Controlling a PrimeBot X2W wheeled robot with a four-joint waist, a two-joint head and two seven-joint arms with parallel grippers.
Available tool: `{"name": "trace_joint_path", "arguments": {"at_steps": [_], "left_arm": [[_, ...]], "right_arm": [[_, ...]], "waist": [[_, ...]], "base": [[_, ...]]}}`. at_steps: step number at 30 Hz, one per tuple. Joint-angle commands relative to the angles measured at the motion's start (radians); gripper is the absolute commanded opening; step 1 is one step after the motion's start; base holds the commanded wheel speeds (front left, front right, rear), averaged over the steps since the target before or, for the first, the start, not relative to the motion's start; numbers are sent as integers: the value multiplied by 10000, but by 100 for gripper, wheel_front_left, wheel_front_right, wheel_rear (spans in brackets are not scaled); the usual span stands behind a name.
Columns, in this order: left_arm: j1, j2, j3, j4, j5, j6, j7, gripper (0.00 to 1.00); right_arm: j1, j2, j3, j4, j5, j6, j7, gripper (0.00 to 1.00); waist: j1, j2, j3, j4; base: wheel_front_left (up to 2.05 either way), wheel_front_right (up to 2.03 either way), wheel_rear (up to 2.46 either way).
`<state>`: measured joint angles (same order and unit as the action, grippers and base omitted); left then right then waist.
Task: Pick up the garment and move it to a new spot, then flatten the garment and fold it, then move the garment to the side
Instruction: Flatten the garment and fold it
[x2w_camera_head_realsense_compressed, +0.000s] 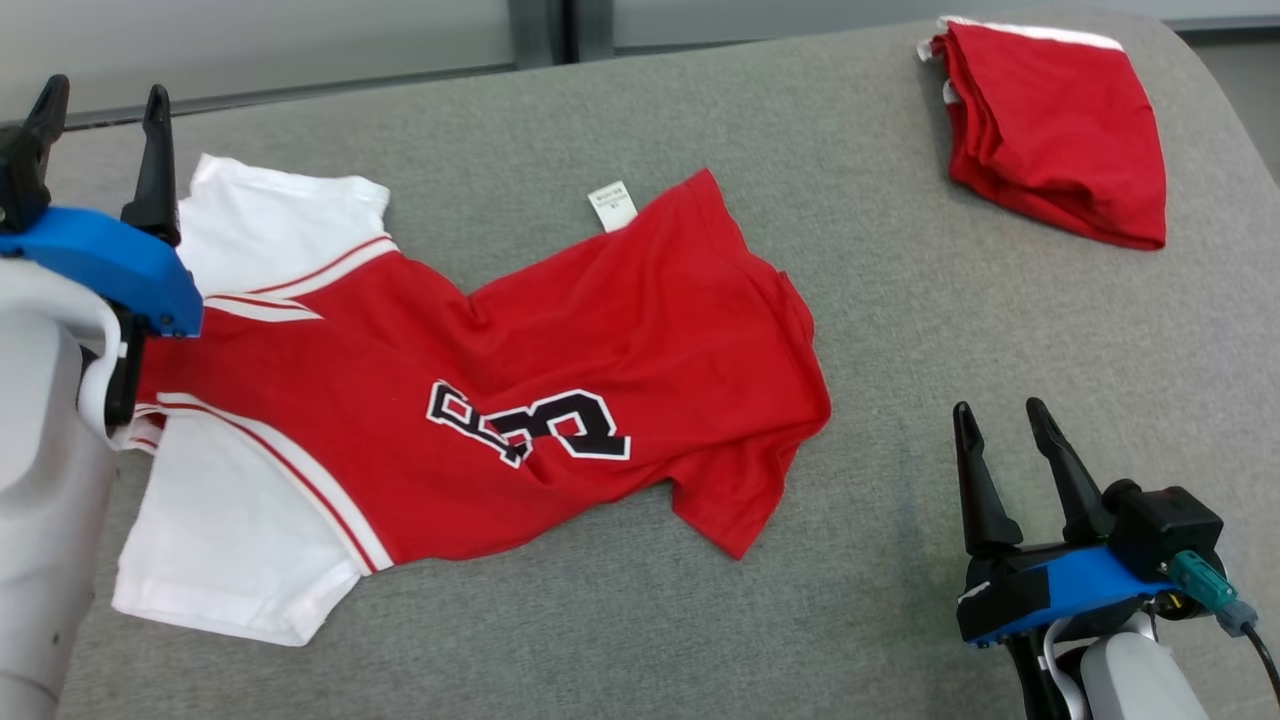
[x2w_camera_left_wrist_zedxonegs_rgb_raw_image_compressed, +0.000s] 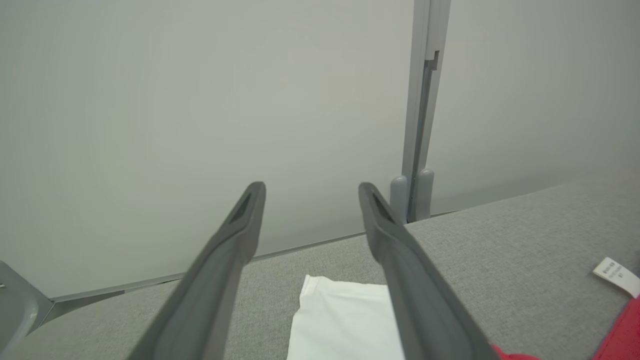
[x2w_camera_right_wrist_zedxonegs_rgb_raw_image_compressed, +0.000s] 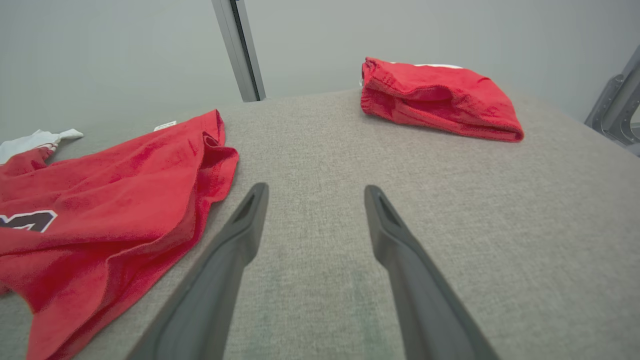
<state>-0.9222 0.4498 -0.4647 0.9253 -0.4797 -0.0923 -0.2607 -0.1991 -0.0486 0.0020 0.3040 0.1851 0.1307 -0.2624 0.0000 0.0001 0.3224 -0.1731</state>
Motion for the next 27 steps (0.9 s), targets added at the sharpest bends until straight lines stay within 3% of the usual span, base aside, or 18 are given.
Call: {"name": "trace_joint_path", "arguments": {"at_steps": [1,6,14,27], "left_arm": [[380,31,211,-384,36,104,-44,100],[2193,-111,1524,-2731,382,454,-49,100],[5220,-1054,3375,-5592,1372,577,-51,100],[8349,-2570,5048,-6948,2744,50,-53,100]], "right_arm": [[49,-31,-31,-11,23,2,-34,100],[250,-29,-114,-55,-43,2,-34,100],[549,-34,-163,13,0,2,-34,100],[1173,-36,-213,211,-33,2,-34,100]], "waist": [[0,-1,-108,71],[0,-1,-601,509],[0,-1,-1326,1198],[0,-1,-2281,1759]], "base": [[0,0,0],[0,0,0],[0,0,0],[0,0,0]]}}
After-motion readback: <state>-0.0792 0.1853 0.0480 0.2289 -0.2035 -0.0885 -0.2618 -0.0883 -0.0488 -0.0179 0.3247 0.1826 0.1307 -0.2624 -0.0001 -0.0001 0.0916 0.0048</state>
